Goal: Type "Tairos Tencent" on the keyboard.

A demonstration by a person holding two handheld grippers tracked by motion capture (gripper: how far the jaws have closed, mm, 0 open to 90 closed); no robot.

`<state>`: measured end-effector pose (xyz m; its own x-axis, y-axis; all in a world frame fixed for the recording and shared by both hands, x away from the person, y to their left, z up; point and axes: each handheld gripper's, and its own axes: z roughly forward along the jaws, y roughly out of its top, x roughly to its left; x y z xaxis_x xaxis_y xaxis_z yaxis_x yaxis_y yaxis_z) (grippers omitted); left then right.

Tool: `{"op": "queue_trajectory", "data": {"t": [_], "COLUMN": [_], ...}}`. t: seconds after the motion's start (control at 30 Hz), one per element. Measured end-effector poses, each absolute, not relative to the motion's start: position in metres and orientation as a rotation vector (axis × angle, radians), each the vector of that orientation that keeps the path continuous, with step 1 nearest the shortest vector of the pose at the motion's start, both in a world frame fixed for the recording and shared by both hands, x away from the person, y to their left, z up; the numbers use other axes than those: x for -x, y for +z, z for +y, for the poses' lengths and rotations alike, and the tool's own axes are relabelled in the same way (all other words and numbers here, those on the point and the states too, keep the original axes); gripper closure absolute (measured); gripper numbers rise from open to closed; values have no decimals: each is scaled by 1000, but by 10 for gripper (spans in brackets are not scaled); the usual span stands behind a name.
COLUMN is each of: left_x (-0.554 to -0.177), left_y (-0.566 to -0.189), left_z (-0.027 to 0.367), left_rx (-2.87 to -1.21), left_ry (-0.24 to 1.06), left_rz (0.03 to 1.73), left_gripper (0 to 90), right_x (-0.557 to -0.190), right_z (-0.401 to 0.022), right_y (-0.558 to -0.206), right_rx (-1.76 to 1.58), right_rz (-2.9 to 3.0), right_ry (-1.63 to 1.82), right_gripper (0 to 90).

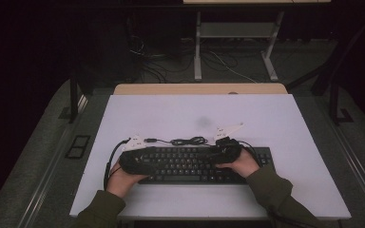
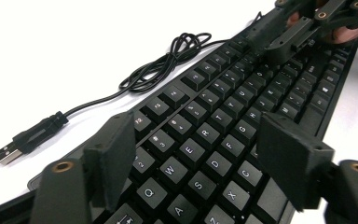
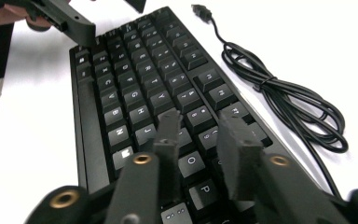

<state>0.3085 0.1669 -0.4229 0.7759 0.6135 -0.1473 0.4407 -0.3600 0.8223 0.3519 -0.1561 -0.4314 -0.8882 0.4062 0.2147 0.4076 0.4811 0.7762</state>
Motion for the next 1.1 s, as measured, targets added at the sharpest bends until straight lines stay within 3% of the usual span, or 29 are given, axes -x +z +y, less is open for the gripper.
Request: {"op": "queue_trajectory", "data": {"t": [0.63,1.1], "left_x": [-303,-305], "left_y": [-426,-431], "left_z": [171,170], "left_rx": [-2065,-2094], "left_ry": [165,142], "left_rz": [771,774], "left_gripper": [669,886], "right_x": [-358,-358], "right_z": [-163,-162], "right_y": [-433,-434], "right_rx": [852,880], "right_rz": [-2659,-2668], "right_ry": [-1486,-1498], "right_gripper": [365,316]}}
